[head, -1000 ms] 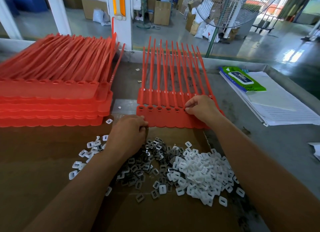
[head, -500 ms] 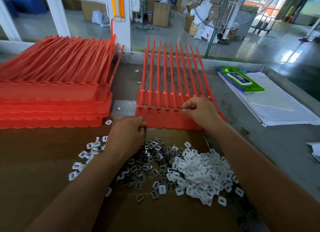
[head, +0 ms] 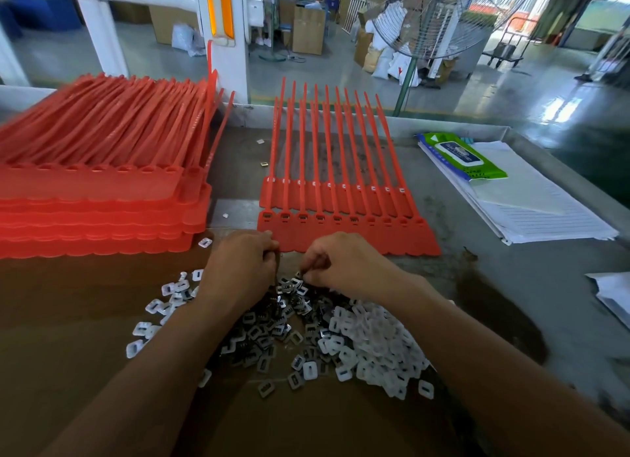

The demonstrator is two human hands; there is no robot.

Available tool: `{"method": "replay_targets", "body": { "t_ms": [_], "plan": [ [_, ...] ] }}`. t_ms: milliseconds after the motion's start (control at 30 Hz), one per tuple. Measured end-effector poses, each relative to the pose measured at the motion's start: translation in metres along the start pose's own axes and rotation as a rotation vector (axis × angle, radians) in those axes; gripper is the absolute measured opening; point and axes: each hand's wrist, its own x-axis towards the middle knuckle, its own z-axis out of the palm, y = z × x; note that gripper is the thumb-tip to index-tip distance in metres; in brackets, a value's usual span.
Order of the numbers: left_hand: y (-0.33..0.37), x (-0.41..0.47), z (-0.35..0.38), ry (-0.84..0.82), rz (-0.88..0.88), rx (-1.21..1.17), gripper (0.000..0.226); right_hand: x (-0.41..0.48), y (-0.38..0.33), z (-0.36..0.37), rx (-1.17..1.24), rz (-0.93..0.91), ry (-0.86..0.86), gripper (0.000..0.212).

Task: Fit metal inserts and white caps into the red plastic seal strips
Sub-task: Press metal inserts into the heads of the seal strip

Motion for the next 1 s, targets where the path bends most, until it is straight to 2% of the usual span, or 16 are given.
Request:
{"method": "replay_targets", "body": {
  "t_ms": [267,467,600,1000],
  "plan": [
    [0.001,0.001,0.000,0.007,-0.006,-0.011,0.027,0.002,-0.002,0.003,-0.040,-0.003,0.003,0.004],
    [0.001,0.000,-0.001,0.001,-0.009,-0.009,0.027,-0.002,0.005,-0.005,0.115,0.002,0.031,0.025],
    [0.001,0.000,-0.001,-0.014,-0.008,-0.003,0.028,-0.004,0.013,-0.010,0.156,0.011,0.027,0.026],
    [0.001,0.000,-0.002,-0.009,-0.006,0.002,0.027,0.002,0.062,-0.034,0.162,0.179,0.265,0.017]
  ]
}}
